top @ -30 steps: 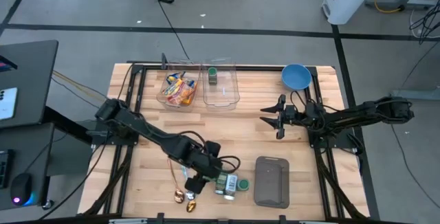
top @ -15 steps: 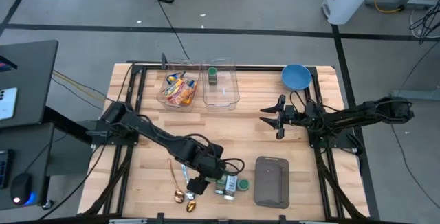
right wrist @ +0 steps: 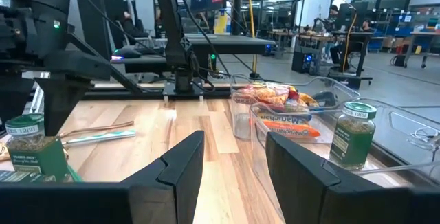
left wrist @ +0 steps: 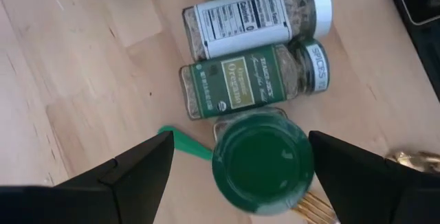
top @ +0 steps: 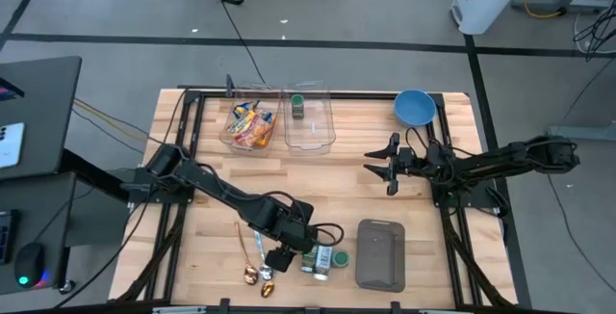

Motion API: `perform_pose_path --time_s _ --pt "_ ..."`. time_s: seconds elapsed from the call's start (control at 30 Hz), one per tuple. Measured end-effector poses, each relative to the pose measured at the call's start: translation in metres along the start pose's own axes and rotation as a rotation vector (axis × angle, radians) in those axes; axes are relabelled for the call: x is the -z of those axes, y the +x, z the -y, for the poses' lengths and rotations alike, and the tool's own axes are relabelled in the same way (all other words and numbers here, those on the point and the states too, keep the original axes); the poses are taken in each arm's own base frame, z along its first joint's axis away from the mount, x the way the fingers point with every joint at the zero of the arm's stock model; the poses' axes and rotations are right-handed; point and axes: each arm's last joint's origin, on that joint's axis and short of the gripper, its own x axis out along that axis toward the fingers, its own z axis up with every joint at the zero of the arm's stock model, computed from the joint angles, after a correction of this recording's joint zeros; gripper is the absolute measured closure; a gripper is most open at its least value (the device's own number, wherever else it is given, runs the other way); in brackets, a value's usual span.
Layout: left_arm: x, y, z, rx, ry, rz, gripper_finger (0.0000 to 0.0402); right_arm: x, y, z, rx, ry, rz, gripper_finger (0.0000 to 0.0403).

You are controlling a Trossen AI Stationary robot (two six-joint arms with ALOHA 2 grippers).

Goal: Pick & Place Food Item
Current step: Put the left green spice bottle into the right transparent bin

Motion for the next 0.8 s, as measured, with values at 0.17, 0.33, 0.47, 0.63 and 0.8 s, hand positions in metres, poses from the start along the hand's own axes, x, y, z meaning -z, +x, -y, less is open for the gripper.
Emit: perform_pose_path --time_s 0.17,0.33,0.47,0.63,0.8 --pt "0.0018 0.0021 -0.0001 -0.003 -0.009 -0.006 0.0070 0.0002 0.0000 0.0000 0.000 0.000 -0.002 0.0236" --pt "0.0016 0.0021 0.0000 -0.003 -0.010 -0.004 0.0107 0.0002 0.0000 0.0000 0.000 0.000 -0.002 0.0236" --pt "0.0015 0.0021 -0.0002 -0.003 -0.011 -0.003 0.0156 0.0002 0.0000 0.0000 0.000 0.000 -0.002 0.0236" --pt "0.0015 0.0020 -0.0002 -0.003 -0.006 -0.003 0.0190 0.0003 0.0000 0.0000 0.000 0.000 -0.003 0.0236" --pt "0.0022 0.0018 -0.0005 -0.013 -0.007 -0.010 0.0190 0.0007 0.0000 0.0000 0.000 -0.003 -0.008 0.0236"
